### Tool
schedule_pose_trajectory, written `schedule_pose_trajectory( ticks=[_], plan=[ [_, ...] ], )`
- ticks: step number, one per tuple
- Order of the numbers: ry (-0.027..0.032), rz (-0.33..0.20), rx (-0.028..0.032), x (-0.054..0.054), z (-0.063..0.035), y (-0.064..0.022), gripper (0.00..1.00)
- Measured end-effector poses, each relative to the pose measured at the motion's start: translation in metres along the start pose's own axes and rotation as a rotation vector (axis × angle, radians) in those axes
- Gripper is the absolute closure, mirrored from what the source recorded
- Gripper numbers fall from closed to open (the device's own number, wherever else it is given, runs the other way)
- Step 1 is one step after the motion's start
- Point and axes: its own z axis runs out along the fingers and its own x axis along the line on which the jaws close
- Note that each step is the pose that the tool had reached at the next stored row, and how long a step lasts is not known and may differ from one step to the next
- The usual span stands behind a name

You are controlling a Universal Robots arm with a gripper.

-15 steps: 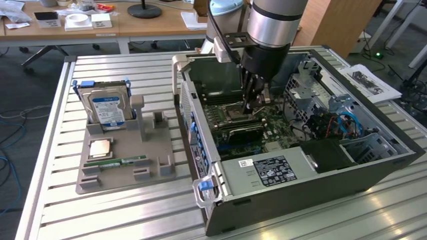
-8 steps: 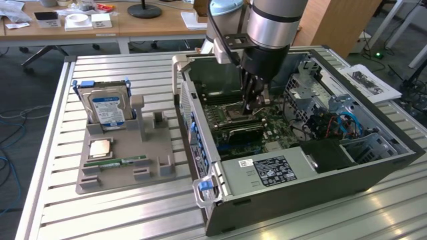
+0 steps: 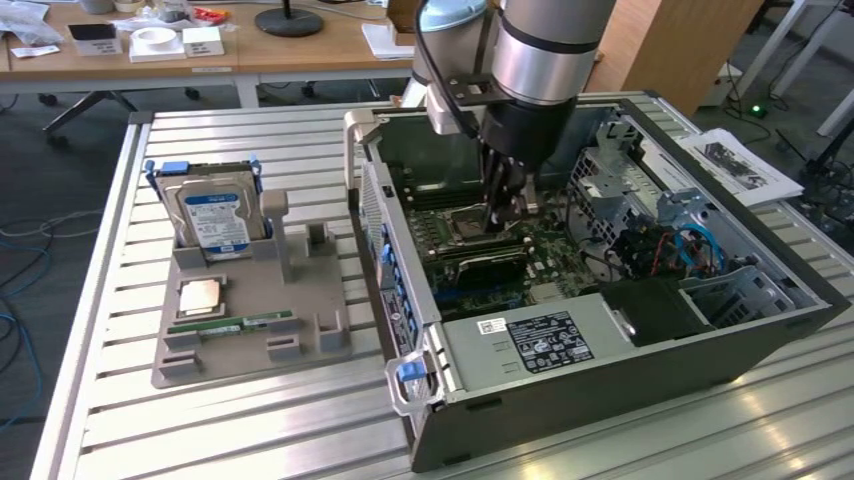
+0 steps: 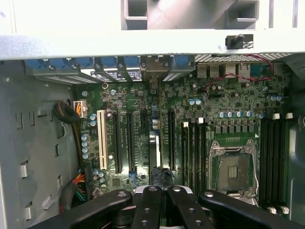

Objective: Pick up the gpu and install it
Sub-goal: 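Press down on the gpu until it lock into place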

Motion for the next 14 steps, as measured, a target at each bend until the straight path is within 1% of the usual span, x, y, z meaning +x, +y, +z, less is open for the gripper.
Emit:
schedule_pose_trajectory(
  ticks=[8, 14],
  plan=[
    [0.0, 0.0, 0.0, 0.0003, 0.0078, 0.0005, 0.89],
    [0.0, 0.0, 0.0, 0.0003, 0.0085, 0.0006, 0.89]
  ],
)
